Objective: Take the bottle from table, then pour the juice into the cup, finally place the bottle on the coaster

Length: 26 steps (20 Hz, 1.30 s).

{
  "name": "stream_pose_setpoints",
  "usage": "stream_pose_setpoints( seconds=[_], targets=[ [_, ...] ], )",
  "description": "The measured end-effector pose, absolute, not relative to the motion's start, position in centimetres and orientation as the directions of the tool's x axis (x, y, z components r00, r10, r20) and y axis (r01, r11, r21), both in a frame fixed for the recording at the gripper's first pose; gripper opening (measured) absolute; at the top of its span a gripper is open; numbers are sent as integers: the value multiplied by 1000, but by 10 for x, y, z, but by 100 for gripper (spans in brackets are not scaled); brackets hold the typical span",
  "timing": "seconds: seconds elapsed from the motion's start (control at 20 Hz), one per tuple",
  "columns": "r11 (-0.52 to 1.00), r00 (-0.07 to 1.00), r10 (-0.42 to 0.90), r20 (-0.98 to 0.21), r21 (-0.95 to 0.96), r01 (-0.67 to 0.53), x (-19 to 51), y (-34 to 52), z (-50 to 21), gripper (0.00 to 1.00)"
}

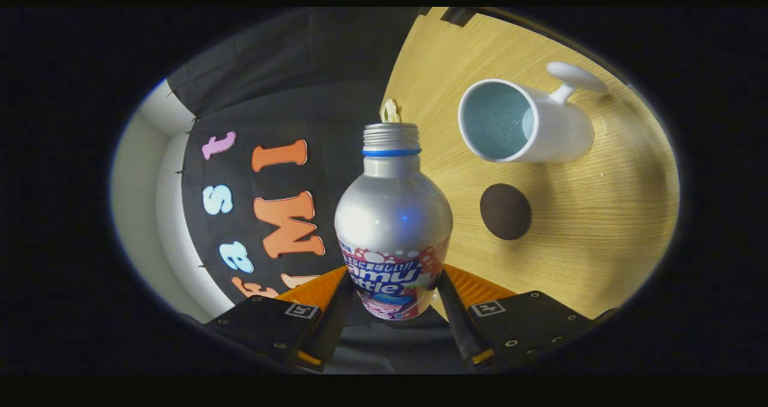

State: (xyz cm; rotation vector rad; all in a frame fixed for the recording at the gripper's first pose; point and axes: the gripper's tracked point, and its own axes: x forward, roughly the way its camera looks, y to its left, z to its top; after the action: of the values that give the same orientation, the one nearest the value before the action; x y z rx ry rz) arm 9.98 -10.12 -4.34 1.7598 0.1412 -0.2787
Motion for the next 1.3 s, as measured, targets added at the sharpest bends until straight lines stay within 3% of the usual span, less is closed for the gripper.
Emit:
stream_pose_setpoints(
  seconds=[1.3],
  targets=[
    [-471,962,-58,-268,857,210,112,-103,-31,77]
  ],
)
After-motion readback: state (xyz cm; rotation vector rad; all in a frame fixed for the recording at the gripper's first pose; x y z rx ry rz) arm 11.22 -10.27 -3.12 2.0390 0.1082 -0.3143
